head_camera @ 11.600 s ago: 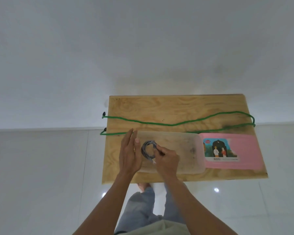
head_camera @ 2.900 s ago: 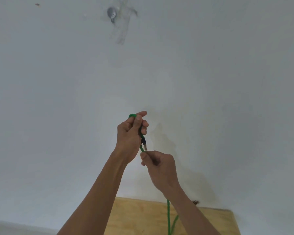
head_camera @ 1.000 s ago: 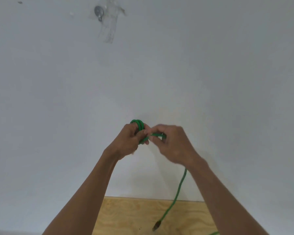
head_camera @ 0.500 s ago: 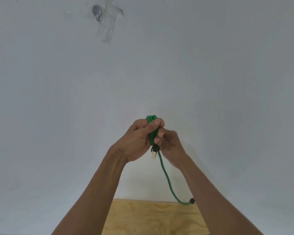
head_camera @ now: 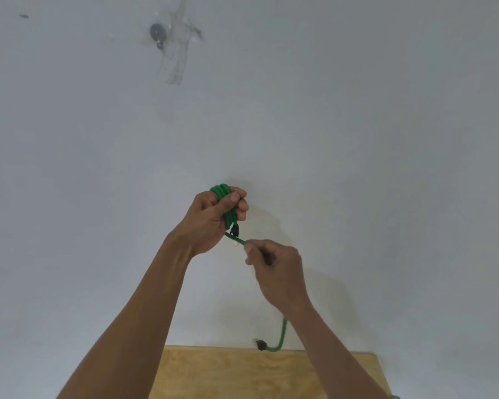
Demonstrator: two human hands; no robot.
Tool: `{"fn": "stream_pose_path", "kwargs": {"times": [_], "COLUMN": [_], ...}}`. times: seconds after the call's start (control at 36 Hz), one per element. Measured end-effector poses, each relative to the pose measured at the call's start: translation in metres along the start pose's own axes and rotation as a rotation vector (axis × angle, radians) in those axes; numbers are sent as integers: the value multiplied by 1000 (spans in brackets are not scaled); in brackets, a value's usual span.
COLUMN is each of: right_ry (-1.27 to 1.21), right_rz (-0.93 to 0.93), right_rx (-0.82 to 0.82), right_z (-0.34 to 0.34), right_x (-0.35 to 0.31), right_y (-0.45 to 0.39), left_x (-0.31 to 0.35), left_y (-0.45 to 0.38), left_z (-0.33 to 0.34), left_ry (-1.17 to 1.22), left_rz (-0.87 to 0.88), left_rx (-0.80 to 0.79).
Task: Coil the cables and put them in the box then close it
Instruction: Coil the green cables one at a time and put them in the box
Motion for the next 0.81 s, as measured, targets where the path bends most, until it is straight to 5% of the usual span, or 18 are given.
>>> {"fn": "stream_pose_path", "kwargs": {"times": [0.11,0.31,0.39,0.58,0.81], "right_ry": [329,639,704,135,-460], "right_rz": [-90,-185,-177,-156,17], "right_rx": [-54,-211,-284,-419,-403], "right_z": [-13,-20,-37,-61,-34], "right_x": [-13,-50,-72,-70,-23], "right_y": [-4,-10,-24,-66,-42], "left_x": [-2,-17,-22,-26,-13], "left_y": [8,20,29,44,31], "left_z": [-7,1,11,44,60], "left_ry": [40,-524,-531,71,259], "left_rz": [-10,-118,-231,-356,-169], "left_rx": [-40,-111,-147,-226,-336]}}
Point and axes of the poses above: each hand's wrist, its own y-axis away from the middle knuckle, its own z-axis out of the palm, x = y × z, the point moved 2 cm from there along -y, towards the middle knuckle, and after that the axes turned 9 degrees about -x, right-handed, at the moved point
